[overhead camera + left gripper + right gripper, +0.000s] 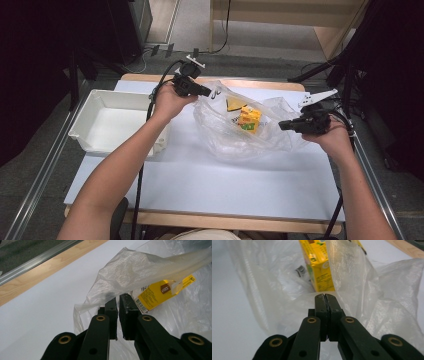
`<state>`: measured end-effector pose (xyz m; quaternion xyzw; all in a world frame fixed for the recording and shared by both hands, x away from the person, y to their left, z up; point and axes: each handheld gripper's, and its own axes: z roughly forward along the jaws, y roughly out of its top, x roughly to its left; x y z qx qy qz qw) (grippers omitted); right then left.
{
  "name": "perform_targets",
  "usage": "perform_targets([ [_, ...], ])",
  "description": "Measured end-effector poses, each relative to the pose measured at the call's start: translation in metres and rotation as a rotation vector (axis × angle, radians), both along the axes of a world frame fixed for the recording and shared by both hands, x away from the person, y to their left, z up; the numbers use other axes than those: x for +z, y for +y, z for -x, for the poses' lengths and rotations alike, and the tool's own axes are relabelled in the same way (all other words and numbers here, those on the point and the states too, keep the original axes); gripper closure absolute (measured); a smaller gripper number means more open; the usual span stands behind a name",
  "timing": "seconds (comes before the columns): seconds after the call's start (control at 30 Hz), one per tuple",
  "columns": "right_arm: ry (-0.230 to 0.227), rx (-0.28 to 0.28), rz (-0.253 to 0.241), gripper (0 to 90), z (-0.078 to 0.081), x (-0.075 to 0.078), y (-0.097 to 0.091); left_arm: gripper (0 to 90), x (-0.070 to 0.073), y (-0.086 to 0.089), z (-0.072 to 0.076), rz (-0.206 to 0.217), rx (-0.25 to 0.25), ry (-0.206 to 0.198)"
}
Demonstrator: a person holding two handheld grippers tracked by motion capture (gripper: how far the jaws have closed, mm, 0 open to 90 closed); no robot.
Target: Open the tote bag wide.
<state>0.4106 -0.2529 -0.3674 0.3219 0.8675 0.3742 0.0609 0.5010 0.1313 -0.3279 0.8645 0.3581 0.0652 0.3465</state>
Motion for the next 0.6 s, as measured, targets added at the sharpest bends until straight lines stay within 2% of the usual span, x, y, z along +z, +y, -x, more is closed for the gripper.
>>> perform_targets([
  [0.13, -0.008, -0.034, -0.006, 90.0, -0.011, -0.005, 0.002, 85.4, -0.003, -0.001, 0.0, -0.002, -0.01, 0.003],
  [0.27, -0.02, -0.084, -0.034, 90.0, -0.022, -0.01, 0.001, 85.3, -0.008, 0.001, -0.002, 0.002, 0.0, 0.014],
  [0.33, -0.014, -0.086, -0.04, 90.0, -0.024, -0.011, 0.001, 85.2, -0.012, 0.001, -0.004, -0.007, 0.009, 0.023],
  [0.5, 0.007, -0.136, -0.059, 89.8, -0.034, -0.017, 0.002, 83.9, -0.017, 0.0, -0.007, -0.002, 0.02, 0.03],
  [0.6, 0.009, -0.155, -0.059, 88.9, -0.037, -0.021, 0.001, 83.7, -0.024, -0.003, -0.008, -0.018, 0.018, 0.038],
])
